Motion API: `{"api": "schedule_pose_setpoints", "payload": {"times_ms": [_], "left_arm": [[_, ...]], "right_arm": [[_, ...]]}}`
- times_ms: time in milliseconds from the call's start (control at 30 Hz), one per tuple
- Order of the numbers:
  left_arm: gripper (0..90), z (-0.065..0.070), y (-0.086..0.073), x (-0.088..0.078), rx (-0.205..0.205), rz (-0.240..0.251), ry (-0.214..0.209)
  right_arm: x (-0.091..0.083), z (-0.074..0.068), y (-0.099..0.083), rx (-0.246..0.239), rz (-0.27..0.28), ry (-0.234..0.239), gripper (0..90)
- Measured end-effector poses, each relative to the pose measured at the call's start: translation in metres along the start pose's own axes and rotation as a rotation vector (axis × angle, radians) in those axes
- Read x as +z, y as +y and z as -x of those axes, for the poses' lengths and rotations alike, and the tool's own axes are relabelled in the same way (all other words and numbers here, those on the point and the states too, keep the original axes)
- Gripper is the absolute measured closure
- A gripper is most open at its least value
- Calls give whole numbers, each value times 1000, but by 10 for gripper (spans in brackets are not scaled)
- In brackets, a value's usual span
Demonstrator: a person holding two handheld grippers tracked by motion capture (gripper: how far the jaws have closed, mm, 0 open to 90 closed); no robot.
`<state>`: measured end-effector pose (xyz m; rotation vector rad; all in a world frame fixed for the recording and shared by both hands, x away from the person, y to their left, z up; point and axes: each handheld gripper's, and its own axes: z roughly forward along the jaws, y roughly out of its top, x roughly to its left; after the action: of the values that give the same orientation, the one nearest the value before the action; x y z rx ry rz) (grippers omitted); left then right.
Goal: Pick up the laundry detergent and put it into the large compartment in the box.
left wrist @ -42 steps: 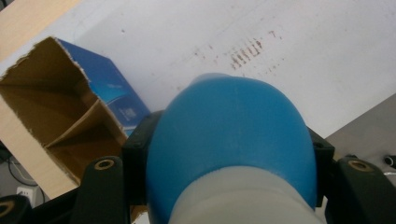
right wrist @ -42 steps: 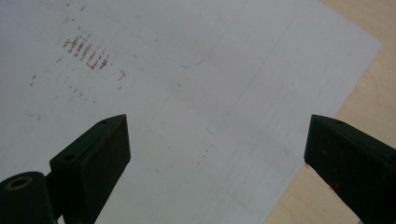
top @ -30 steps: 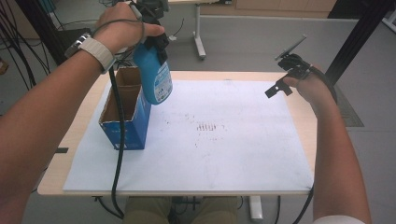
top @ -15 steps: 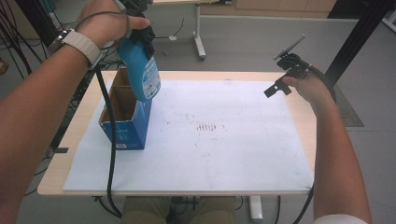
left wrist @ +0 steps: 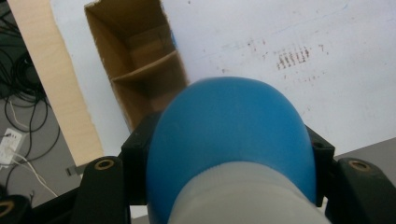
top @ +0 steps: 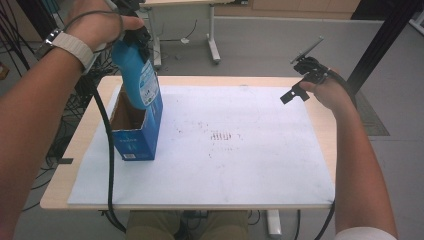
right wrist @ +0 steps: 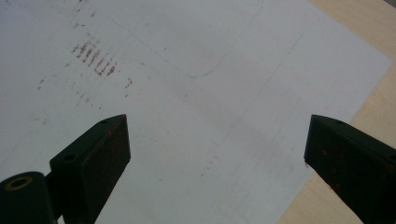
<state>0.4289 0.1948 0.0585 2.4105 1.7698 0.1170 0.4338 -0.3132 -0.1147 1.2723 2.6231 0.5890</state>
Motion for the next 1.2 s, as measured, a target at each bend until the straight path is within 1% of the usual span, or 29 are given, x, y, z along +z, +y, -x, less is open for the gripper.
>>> {"api": "schedule_pose_setpoints", "payload": {"times_ms": [100,267,433,600,700,833,933,967,1033,1200], "left_arm": [[391,-5,-3,2,-22,2,0],[391,-14,-5,4,-55,-9,6],[391,-20,-8,5,-79,-5,19],[391,-28,-11,7,-108,-1,17],[391,-31,-12,9,-121,-1,25],[391,-35,-12,14,-139,-5,35],[391,-39,-12,19,-150,-9,33],[390,-40,-13,21,-158,-4,32],[391,-42,-12,24,-161,-12,31],[390,-44,-12,32,-172,-13,35]], "right_arm": [[1,0,2,-4,-2,1,69],[2,-1,5,-11,-2,4,69],[4,-1,8,-18,-1,7,69],[7,-2,11,-20,-5,12,69],[9,-2,12,-23,-6,15,69],[9,-2,13,-24,-5,15,69],[10,-2,13,-24,-4,15,69],[10,-2,13,-25,-5,16,69],[11,-2,13,-26,-6,18,69],[11,-3,13,-26,-5,17,69]]}}
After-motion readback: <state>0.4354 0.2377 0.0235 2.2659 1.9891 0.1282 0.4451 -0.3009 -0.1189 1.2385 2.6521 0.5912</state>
